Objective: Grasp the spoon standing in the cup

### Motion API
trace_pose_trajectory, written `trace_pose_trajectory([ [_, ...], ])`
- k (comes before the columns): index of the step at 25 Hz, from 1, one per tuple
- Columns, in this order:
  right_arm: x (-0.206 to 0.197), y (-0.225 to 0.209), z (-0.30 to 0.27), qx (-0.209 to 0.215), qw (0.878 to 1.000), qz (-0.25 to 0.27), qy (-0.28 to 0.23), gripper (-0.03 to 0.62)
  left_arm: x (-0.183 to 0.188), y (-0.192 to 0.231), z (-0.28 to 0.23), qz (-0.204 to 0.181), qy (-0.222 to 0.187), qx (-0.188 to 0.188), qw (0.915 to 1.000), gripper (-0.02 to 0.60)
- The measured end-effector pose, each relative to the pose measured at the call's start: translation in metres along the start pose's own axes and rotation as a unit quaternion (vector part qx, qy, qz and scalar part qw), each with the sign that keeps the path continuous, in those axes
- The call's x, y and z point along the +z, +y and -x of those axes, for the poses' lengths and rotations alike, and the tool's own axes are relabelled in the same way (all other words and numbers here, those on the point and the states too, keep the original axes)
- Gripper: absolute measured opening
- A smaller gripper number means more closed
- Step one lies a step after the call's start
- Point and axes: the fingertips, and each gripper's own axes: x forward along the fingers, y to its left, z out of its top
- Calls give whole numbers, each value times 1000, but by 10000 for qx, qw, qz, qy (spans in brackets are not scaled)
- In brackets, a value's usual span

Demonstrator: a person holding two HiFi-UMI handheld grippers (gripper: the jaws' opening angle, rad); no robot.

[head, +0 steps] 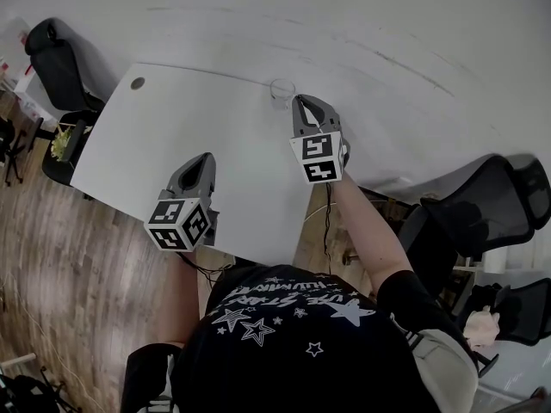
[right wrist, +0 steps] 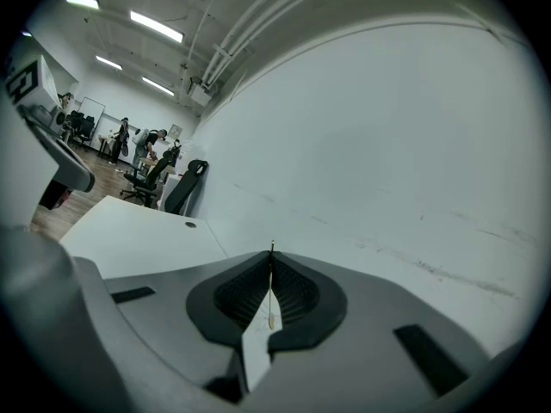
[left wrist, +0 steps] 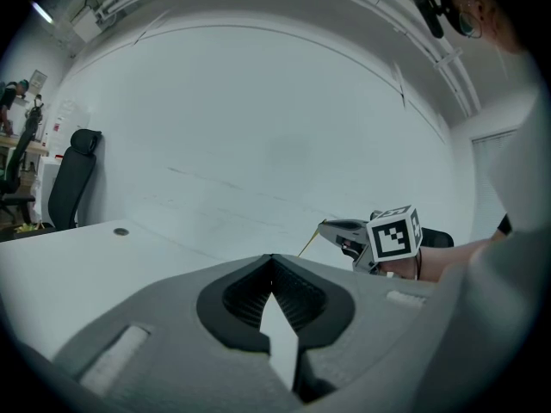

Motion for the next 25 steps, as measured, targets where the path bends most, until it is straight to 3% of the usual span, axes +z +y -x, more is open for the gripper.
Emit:
trace_pose_trajectory([
  [15,-31,-8,82,325,9989,-328,-88,15,-24,-77,47,-80,-13,316,9995,8],
  [25,-56,-5,151,731,9967,-317,-154,15,-61,-141,85,77,-44,595,9982,8],
])
